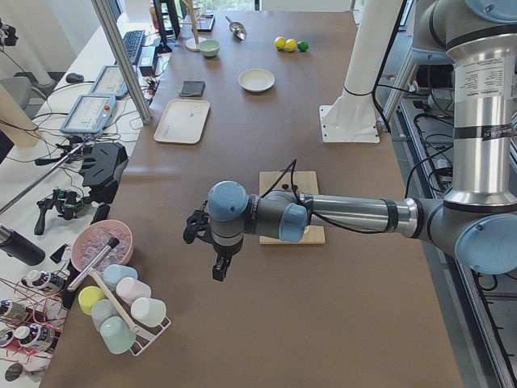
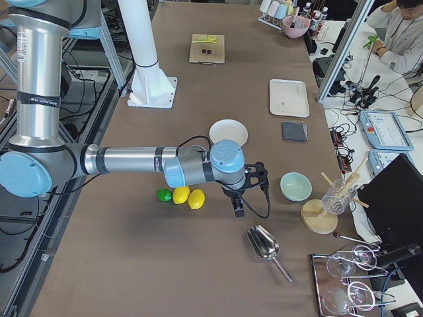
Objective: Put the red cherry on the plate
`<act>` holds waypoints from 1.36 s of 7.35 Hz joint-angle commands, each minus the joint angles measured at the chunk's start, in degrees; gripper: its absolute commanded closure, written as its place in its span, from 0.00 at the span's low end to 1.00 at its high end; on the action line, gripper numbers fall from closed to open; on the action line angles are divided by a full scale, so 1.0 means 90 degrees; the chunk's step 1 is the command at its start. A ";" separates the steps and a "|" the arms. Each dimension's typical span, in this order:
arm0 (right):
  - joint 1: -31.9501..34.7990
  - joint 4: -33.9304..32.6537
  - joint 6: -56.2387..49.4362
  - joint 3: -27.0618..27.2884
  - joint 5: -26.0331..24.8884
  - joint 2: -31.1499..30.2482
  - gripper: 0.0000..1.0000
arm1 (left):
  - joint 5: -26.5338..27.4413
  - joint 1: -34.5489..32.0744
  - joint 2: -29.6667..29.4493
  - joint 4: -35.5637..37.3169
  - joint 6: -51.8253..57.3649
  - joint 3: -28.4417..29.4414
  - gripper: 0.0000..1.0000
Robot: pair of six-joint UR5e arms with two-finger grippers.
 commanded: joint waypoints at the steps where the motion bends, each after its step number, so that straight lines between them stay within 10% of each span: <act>1: 0.0033 0.0046 -0.0055 -0.0001 0.0017 -0.0190 0.00 | -0.0284 -0.0083 0.0242 -0.0123 0.0067 -0.0083 0.02; 10: -0.0006 0.0066 -0.0016 0.0008 0.0340 -0.0171 0.00 | -0.0531 -0.0094 0.0323 -0.0612 0.0019 -0.0249 0.02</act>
